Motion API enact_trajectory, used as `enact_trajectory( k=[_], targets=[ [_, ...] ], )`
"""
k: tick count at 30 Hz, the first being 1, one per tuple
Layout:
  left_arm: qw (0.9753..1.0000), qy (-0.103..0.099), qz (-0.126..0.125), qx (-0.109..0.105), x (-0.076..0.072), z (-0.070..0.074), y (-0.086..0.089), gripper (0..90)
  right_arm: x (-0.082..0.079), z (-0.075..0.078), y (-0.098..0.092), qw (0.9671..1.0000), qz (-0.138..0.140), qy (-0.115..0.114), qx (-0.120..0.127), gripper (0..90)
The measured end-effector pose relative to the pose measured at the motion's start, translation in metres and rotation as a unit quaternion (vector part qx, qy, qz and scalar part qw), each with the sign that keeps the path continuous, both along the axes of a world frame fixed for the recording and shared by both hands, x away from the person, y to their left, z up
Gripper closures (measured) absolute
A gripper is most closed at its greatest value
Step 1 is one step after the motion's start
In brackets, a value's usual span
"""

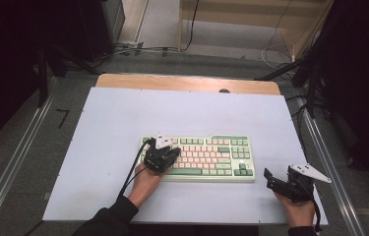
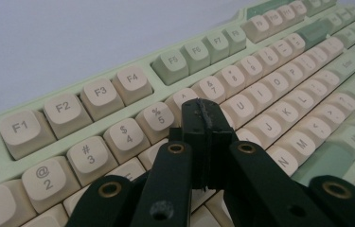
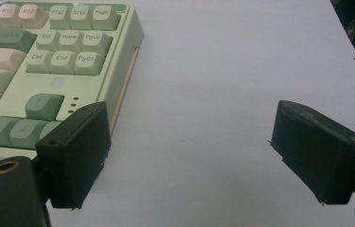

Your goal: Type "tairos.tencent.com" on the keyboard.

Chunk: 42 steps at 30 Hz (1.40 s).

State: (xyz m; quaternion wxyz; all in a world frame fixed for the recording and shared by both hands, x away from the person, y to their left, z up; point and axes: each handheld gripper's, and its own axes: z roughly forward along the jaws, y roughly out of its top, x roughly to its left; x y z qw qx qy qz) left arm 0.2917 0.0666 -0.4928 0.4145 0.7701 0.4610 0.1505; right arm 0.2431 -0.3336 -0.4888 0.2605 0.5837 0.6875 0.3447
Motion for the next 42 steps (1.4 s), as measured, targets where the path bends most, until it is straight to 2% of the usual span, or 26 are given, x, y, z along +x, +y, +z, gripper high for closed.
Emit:
enact_trajectory(
  k=[5,14,16,18,19,20,25,30,32,34,35,38,39,40,42],
  targets=[
    [0.9999,0.006,-0.001,-0.008,0.001,0.000,0.002,90.0,0.001,0.000,0.000,1.0000,0.001,0.000,-0.001,11.2],
    [0.9996,-0.004,0.002,-0.027,-0.001,0.004,0.006,90.0,0.001,0.000,0.000,1.0000,0.001,0.000,-0.001,11.2],
    [0.9992,-0.010,0.000,-0.039,-0.003,0.008,0.009,80.1,0.001,-0.001,0.000,1.0000,0.002,0.000,-0.001,11.2],
    [0.9991,-0.012,0.000,-0.042,-0.003,0.009,0.010,70.7,0.002,-0.001,0.001,1.0000,0.003,0.001,0.000,11.2],
    [0.9989,-0.011,-0.002,-0.045,-0.003,0.010,0.012,70.7,0.002,-0.001,0.001,1.0000,0.003,0.001,0.000,11.2],
    [0.9989,-0.012,-0.002,-0.045,-0.004,0.010,0.013,59.8,0.003,0.000,0.002,1.0000,0.004,0.000,0.000,11.2],
    [0.9985,-0.021,0.012,-0.048,-0.009,0.014,0.022,50.8,0.007,0.000,0.008,0.9999,0.013,0.000,-0.001,11.2],
    [0.9975,-0.028,0.035,-0.054,-0.014,0.016,0.037,54.3,0.013,0.000,0.014,0.9997,0.025,-0.001,-0.001,11.2],
    [0.9967,-0.028,0.046,-0.061,-0.016,0.016,0.044,61.3,0.017,0.001,0.020,0.9994,0.034,-0.001,-0.001,11.2],
    [0.9960,-0.029,0.056,-0.063,-0.018,0.016,0.051,62.9,0.019,0.001,0.022,0.9993,0.037,-0.001,-0.001,11.2],
    [0.9958,-0.029,0.059,-0.063,-0.020,0.016,0.055,71.3,0.022,0.001,0.026,0.9989,0.047,-0.002,-0.001,11.2],
    [0.9952,-0.033,0.069,-0.060,-0.025,0.017,0.062,84.9,0.027,0.001,0.032,0.9984,0.057,-0.003,-0.001,11.2],
    [0.9951,-0.032,0.071,-0.060,-0.027,0.017,0.064,84.9,0.027,0.001,0.032,0.9984,0.057,-0.003,-0.001,11.2],
    [0.9955,-0.026,0.073,-0.054,-0.029,0.016,0.067,90.0,0.030,0.001,0.037,0.9979,0.064,-0.002,0.000,11.2],
    [0.9957,-0.022,0.073,-0.053,-0.031,0.015,0.069,90.0,0.032,0.002,0.040,0.9976,0.069,-0.003,-0.001,11.2]
  ],
)
